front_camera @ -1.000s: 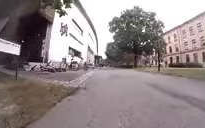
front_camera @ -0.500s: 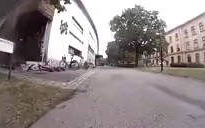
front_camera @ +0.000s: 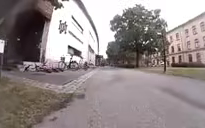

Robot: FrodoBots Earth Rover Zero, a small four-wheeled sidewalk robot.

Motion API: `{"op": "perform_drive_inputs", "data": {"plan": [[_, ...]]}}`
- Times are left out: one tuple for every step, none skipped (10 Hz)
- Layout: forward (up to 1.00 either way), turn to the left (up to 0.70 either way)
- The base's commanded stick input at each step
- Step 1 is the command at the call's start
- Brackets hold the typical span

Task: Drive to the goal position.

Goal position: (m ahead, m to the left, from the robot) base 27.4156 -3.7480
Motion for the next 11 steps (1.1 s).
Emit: {"op": "perform_drive_inputs", "data": {"plan": [[0.70,0.00],[0.70,0.00],[0.70,0.00],[0.70,0.00],[0.70,0.00],[0.70,0.00],[0.70,0.00],[0.70,0.00],[0.70,-0.02],[0.70,-0.11],[0.70,-0.28]]}}
